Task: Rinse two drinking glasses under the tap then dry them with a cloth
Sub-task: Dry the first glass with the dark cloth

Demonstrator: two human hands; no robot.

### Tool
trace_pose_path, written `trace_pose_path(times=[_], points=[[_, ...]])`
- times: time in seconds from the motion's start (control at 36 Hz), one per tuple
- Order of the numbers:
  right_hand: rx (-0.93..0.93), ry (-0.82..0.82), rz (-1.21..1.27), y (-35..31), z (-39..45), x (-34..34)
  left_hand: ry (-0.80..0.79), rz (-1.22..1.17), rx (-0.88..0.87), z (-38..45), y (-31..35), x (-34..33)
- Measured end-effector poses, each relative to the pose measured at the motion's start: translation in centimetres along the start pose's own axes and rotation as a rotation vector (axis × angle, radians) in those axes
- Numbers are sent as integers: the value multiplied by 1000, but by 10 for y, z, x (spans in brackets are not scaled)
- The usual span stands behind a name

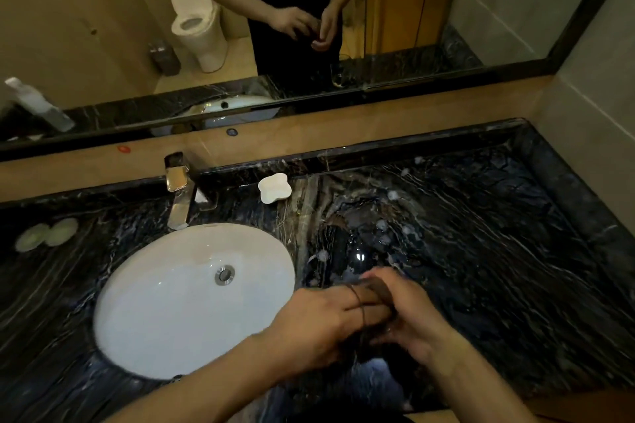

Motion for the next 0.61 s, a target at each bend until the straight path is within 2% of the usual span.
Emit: trace_pose_path(times=[0.03, 0.08, 0.14, 0.19, 0.25, 0.31, 0.36, 0.39, 0.44, 0.53, 0.61], points=[[-86, -47, -35, 2, 0, 0, -61, 53, -96, -5, -5, -1], [-161, -121, -41, 6, 1, 1, -130, 77, -183, -10, -14, -2], [-140, -195, 15, 8, -1, 1, -114, 40, -97, -11, -16, -2], [15, -168, 103, 8, -1, 2, -13, -247, 237, -7, -11, 3], [293, -41, 198, 11, -1, 1, 44, -756, 730, 1, -7, 9], [596, 62, 139, 15, -5, 0, 105, -1162, 1114, 7, -2, 11], [781, 113, 93, 18, -6, 0, 145, -1363, 1353, 11, 3, 12], [835, 145, 72, 18, -4, 1, 140, -1408, 1416, 12, 7, 12], [900, 209, 45, 19, 3, 3, 105, -1433, 1420, 13, 12, 11], [900, 310, 122, 17, 4, 1, 107, -1330, 1266, 15, 18, 6], [720, 383, 196, 9, 2, -3, 186, -1004, 1003, 18, 18, 3]])
Point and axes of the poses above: each hand's wrist, its own z-axis towards the middle knuckle, its own x-axis out of the back of the hand, y = z × x, the point moved 2 cm from there along z, towards the middle knuckle, and after that the axes turned 13 degrees about y, right-handed, at the moved point
